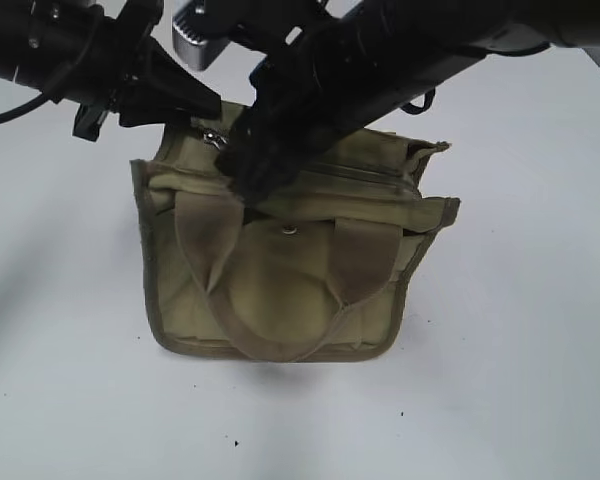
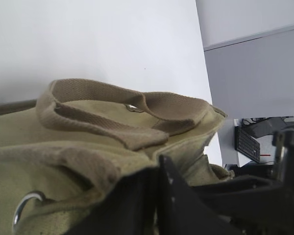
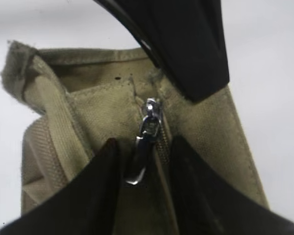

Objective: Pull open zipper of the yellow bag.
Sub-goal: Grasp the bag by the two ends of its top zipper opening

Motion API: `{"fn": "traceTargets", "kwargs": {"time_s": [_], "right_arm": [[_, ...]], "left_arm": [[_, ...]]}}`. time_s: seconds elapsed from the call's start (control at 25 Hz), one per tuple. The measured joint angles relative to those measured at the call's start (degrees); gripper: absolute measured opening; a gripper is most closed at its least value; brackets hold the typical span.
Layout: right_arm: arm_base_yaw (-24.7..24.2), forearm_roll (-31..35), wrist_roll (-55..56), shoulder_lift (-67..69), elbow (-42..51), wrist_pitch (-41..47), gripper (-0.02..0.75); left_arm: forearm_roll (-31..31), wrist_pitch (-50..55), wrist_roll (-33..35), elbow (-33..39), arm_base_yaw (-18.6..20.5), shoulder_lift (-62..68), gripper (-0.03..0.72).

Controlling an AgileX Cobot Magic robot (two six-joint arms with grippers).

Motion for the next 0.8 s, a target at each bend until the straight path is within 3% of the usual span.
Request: {"fn": "traceTargets", "kwargs": {"time_s": [0.24,0.44,0.8], "right_arm": [[0.0,0.0,-0.3,2.4,0.0,-1.0,0.21],[0.0,0.0,-0.4,2.4,0.0,-0.6,0.008],[-1.7,-3.5,2.5,-1.1,0.0,6.8,0.002]], "left_arm": [[0.2,0.3,-0.1,0.0,0.0,0.3,0.025],[0.0,0.3,-0.1,0.0,0.0,0.5,0.025],[-0.9,1.6,-0.1,0.0,0.0,0.5,0.025]]}}
